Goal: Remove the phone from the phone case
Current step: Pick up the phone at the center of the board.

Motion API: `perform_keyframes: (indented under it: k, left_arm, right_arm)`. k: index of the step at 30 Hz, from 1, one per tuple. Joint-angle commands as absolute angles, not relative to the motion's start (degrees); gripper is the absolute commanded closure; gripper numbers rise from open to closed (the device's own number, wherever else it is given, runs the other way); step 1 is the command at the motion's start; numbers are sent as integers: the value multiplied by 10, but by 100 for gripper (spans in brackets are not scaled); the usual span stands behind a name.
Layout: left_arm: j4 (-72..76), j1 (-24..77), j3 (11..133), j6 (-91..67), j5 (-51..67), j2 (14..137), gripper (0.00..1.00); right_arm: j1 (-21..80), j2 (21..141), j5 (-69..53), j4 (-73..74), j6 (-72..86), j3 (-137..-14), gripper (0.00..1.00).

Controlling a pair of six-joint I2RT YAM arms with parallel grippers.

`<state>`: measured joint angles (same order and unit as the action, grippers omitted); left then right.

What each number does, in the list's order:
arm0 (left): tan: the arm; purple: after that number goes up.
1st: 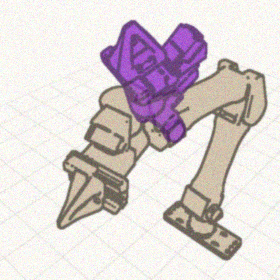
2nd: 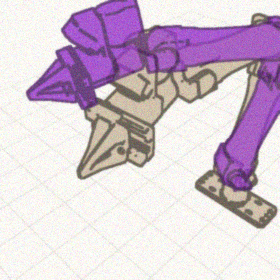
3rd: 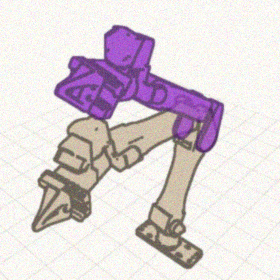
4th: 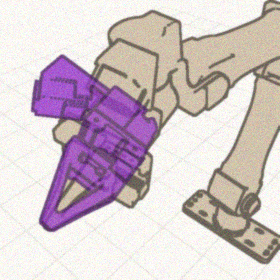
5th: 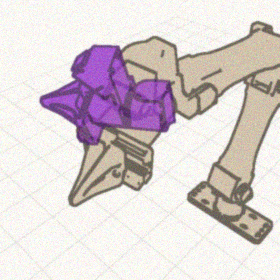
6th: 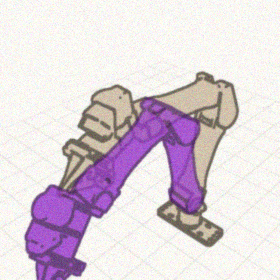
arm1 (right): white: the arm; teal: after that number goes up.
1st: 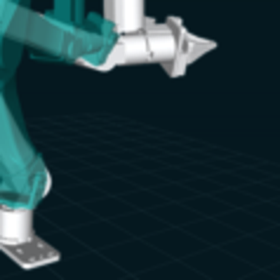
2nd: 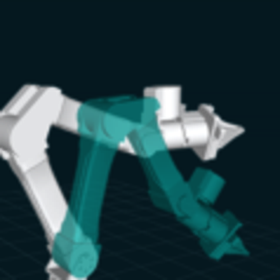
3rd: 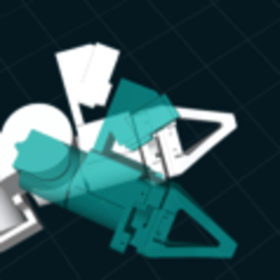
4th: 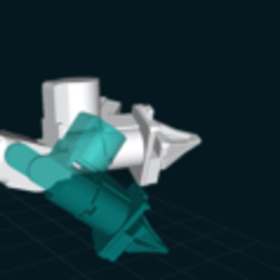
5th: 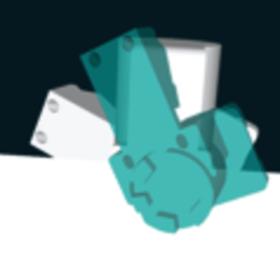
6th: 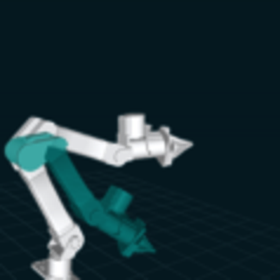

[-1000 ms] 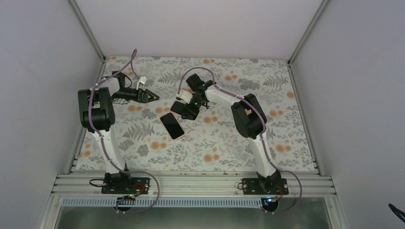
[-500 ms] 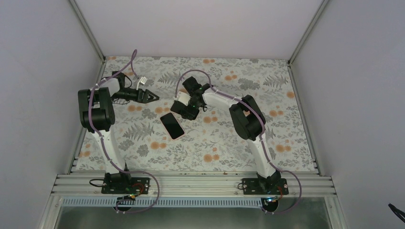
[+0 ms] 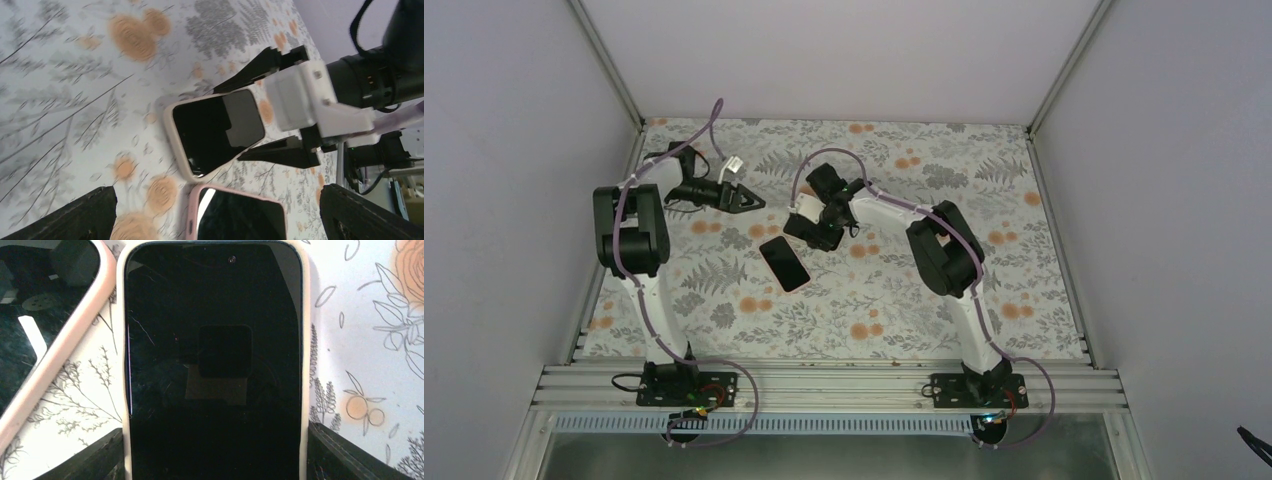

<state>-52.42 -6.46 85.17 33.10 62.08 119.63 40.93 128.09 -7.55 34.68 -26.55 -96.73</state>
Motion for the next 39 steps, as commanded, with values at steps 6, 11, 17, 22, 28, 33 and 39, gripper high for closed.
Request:
perform_keyframes:
  k: [6, 11, 17, 22, 28, 33, 39]
  left_arm:
    - [-620, -23, 943, 372, 662, 1242, 0]
    - [-592, -18, 946, 344, 636, 1245, 0]
    - [-573, 2, 949, 320, 623, 1256, 0]
    - [-578, 6, 951, 321, 631, 1258, 10]
    - [-599, 9, 957, 330, 652, 1260, 25]
    - [-607, 9, 953, 340, 660, 1251, 54]
    - [-637, 12, 963, 364, 669, 1255, 92]
  right_arm:
    - [428, 1219, -41, 359, -264, -1000, 34]
    - [437, 1222, -41, 363, -259, -1037, 34]
    - [460, 1248, -35, 378, -260, -1094, 34]
    - [469, 1267, -31, 382, -261, -1131, 34]
    - [479, 1293, -29, 395, -265, -1169, 34]
    - [480, 1289, -17, 382, -266, -1151, 34]
    - [477, 1271, -9, 375, -268, -1125, 24]
